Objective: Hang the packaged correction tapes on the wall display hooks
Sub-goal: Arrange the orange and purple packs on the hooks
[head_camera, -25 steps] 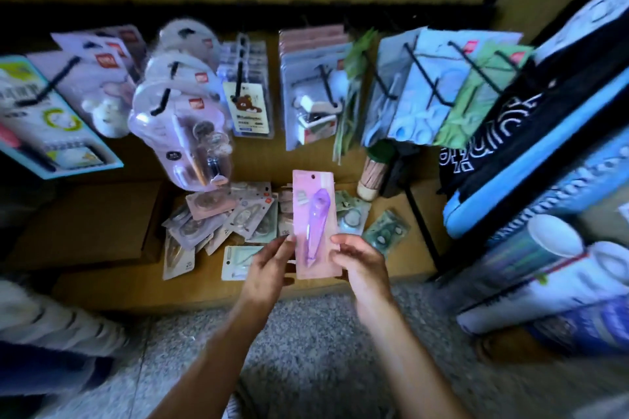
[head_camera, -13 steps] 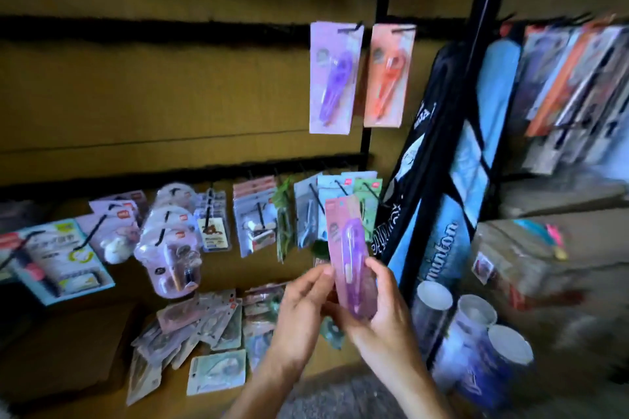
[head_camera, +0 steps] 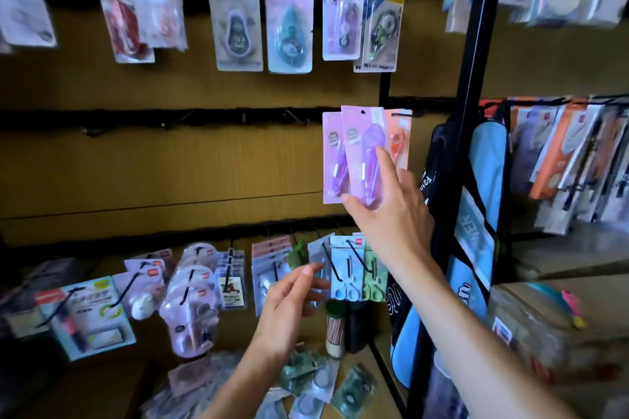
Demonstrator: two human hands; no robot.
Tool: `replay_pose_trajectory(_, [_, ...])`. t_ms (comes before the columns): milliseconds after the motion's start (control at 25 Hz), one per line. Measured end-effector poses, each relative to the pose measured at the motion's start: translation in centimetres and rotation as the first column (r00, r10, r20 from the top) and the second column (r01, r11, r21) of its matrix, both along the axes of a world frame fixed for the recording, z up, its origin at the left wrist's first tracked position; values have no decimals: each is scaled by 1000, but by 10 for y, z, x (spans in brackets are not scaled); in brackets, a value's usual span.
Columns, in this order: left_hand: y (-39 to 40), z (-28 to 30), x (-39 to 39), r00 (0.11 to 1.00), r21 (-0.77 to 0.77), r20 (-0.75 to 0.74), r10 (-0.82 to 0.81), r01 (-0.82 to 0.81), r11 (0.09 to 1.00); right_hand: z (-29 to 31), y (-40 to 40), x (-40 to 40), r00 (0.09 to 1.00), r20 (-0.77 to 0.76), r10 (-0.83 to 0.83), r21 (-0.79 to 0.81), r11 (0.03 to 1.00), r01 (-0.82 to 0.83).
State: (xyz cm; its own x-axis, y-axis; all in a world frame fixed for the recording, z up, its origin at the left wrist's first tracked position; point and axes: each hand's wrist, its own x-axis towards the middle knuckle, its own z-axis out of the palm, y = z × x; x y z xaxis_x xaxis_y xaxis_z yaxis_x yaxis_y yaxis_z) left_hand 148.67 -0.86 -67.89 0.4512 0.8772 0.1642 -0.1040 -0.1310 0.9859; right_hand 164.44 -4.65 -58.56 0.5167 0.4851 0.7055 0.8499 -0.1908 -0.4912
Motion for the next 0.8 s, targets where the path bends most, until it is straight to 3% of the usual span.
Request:
replay_pose_trajectory(440, [3,-13,-6,999,-45,-44,20,-22,999,-14,7,2,998,10,-54,-26,998,54])
replay_pose_trajectory(800, [14,-29,-12,997,-101,-63,51,-57,993,5,56,17,989,85,-119,-241,961,136])
